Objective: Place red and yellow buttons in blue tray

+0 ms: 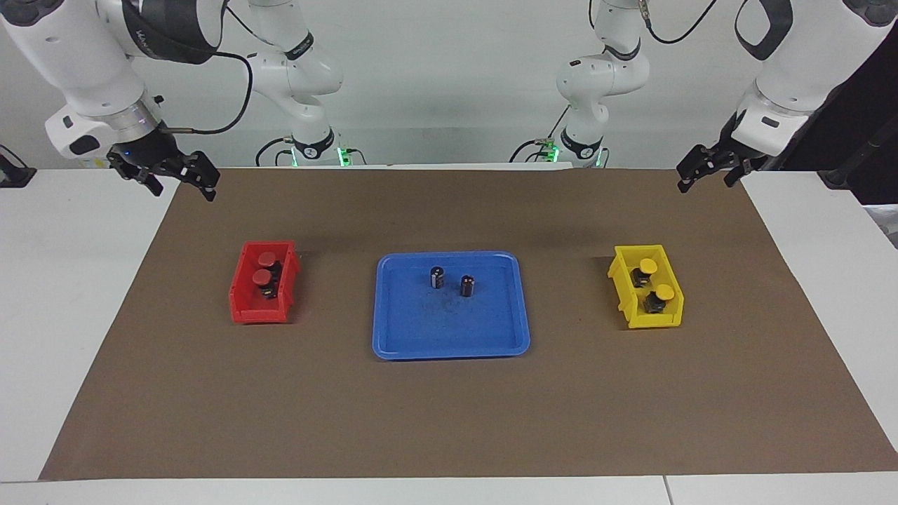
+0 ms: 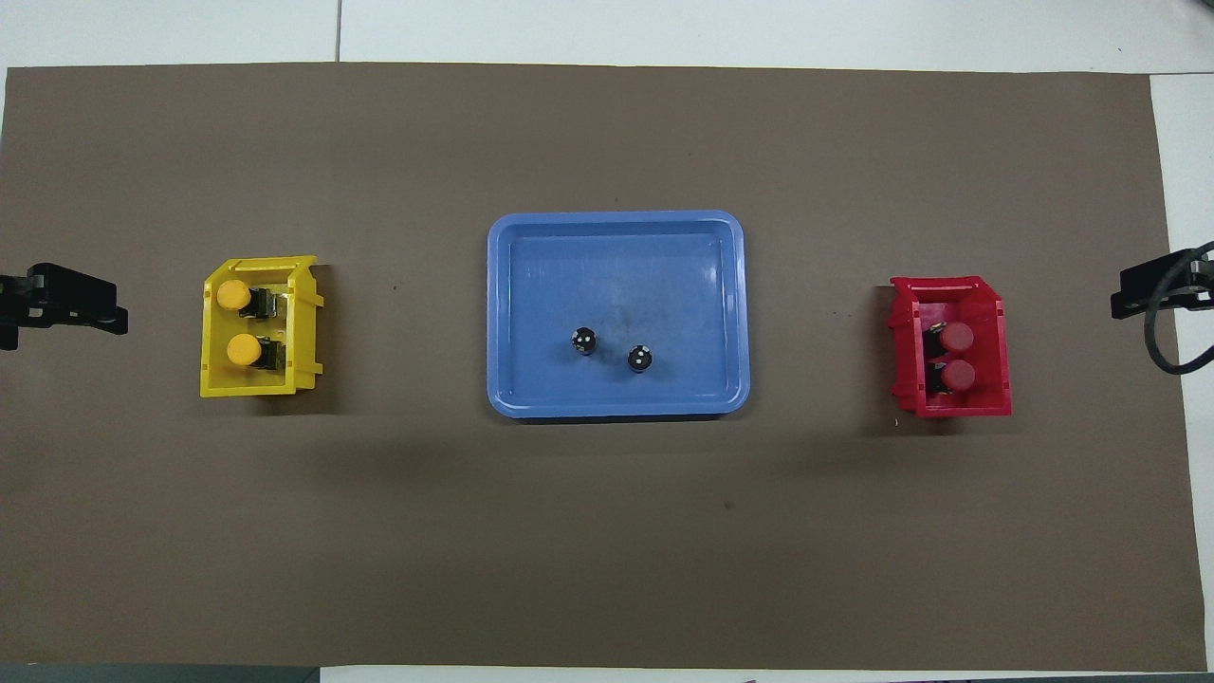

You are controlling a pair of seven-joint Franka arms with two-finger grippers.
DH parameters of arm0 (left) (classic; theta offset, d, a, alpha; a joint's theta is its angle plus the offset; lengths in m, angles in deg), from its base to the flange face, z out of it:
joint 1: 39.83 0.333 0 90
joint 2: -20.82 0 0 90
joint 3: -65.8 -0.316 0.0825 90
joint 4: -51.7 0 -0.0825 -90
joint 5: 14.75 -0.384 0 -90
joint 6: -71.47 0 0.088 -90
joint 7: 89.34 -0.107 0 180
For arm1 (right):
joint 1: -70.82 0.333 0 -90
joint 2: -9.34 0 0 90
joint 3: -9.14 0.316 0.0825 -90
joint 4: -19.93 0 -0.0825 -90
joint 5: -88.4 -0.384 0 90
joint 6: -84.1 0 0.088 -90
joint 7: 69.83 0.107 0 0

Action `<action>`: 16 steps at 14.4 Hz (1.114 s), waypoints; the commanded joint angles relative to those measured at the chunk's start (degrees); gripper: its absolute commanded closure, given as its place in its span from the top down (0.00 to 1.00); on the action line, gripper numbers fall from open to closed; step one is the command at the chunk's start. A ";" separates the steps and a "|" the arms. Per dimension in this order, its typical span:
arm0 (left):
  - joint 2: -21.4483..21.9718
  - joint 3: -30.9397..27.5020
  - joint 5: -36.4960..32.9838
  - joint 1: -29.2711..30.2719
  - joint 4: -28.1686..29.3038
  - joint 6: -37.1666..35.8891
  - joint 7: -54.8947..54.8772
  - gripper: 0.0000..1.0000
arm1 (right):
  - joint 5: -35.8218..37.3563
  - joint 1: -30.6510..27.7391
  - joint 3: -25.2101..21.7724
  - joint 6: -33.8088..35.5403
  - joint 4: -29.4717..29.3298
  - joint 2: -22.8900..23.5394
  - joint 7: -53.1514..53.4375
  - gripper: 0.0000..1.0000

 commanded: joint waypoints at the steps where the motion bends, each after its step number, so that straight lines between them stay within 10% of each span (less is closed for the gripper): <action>1: 1.17 0.07 -0.74 0.37 0.68 -0.54 -0.77 1.00 | -1.02 0.21 -0.05 0.67 1.20 -1.24 -1.87 1.00; 11: 1.61 0.07 -0.74 0.11 1.47 -0.71 -0.51 1.00 | -3.56 1.71 1.97 -16.27 2.25 10.96 -2.31 1.00; 16: 1.61 -0.02 -0.74 0.46 1.47 -0.63 -0.42 1.00 | -3.65 2.15 1.97 -27.53 14.37 10.36 -3.61 0.99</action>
